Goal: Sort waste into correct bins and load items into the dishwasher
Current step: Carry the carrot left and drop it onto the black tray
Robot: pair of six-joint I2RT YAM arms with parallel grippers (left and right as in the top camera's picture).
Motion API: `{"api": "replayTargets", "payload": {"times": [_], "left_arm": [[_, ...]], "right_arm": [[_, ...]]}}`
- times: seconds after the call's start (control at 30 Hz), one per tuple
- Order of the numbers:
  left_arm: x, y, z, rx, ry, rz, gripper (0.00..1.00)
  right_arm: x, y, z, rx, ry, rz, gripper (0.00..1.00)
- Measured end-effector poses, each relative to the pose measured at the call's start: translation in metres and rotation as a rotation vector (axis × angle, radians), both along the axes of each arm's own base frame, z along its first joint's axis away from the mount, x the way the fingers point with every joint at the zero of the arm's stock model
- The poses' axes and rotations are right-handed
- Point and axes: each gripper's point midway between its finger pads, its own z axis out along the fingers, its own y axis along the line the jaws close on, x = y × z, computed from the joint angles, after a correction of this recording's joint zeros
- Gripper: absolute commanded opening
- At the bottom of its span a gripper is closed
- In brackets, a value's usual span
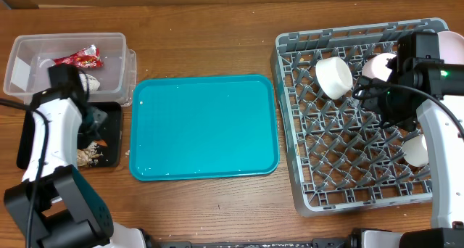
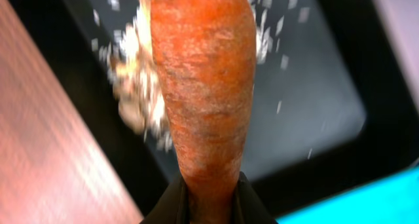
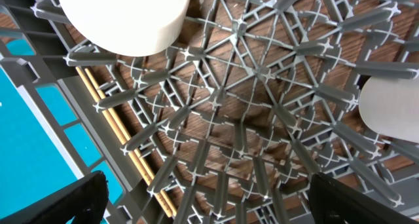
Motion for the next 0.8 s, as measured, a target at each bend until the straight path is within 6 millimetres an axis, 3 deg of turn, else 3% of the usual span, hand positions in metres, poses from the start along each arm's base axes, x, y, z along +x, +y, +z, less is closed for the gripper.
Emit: {"api": "replayTargets", "payload": {"times": [0.23,0.5,0.57,0.63,0.67,0.8], "left_arm": [[0.005,0.04,0.001,0.055,-0.066,0.061,0.16],[-0.004,0.051,-0.042,0.018,0.043,0.066,0.23],[-0.004,0.051,-0.045,0.016,0.051,0.056,0.34],[-0.001,0.053,-0.045,0.024,0.047,0.037,0.58],[0.0,0.054,-0.044,0.028,0.044,0.028,0.65],[0.004,0.056,-0.039,0.034,0.051,-0.018,0.85]], "right_arm": [[0.0,0.0,0.0,0.0,0.0,-0.001,1.0],[0.0,0.0,0.0,0.0,0.0,-0.001,1.0],[0.0,0.0,0.0,0.0,0.0,0.0,1.0],[0.0,0.0,0.0,0.0,0.0,0.0,1.0],[0.0,0.0,0.0,0.0,0.0,0.0,1.0],[0.0,0.0,0.0,-0.001,0.0,0.0,1.0]]}}
